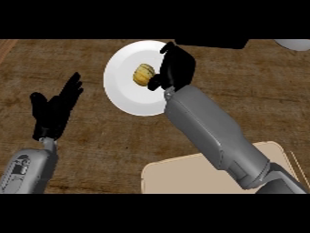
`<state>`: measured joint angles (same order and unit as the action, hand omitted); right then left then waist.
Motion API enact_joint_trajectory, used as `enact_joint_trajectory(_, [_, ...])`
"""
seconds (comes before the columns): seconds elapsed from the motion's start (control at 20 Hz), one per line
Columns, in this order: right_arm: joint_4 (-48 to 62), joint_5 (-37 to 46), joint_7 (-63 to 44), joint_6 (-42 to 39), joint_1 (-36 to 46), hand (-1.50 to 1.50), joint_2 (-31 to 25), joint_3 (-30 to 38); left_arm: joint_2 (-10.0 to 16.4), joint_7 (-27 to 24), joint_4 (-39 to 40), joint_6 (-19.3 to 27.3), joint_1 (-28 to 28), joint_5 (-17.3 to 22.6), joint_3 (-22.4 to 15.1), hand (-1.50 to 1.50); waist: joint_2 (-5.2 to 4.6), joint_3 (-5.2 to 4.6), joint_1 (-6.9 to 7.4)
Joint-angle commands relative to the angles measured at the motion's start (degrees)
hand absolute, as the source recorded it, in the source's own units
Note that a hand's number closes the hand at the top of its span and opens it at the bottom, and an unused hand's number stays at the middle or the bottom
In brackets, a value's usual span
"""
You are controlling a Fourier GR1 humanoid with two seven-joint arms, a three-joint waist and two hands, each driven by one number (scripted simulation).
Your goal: Pick the squash from the tray and place it in the plate
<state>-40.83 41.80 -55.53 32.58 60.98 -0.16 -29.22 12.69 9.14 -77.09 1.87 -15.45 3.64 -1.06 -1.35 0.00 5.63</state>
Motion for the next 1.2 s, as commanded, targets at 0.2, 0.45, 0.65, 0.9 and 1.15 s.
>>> enact_joint_trajectory(0.2, [4.84, -5.86, 13.46, 13.28, 0.7, -1.5, 0.16, -3.75, 0.52, 2.01, -0.68, -0.11, -0.73, 0.06, 0.71, 0.0, 0.13, 0.03, -1.09])
enact_joint_trajectory(0.45, [-4.03, -10.51, 20.46, 20.35, 2.67, -1.5, 0.16, -4.25, 0.66, 2.08, -0.68, -0.13, -1.11, 0.22, 1.16, 0.0, 0.14, 0.08, -0.5])
enact_joint_trajectory(0.65, [-7.35, -16.36, 16.4, 24.9, 4.98, -1.5, 0.15, -4.7, 0.73, 2.88, -1.38, -0.18, -0.35, 0.29, 1.29, 0.0, 0.64, 0.0, -1.09])
enact_joint_trajectory(0.9, [-15.42, -29.86, 22.14, 23.94, -1.44, -1.5, 0.15, -0.71, 0.13, 1.27, -2.27, -0.04, 2.7, -0.27, 0.79, 0.0, 0.72, 0.08, -2.33])
enact_joint_trajectory(1.15, [-16.08, -40.07, 35.44, 23.42, -6.59, -1.5, 0.16, -2.56, 1.34, 1.4, -1.23, -0.19, 1.87, 0.25, 3.22, 0.0, 0.82, 0.03, -3.47])
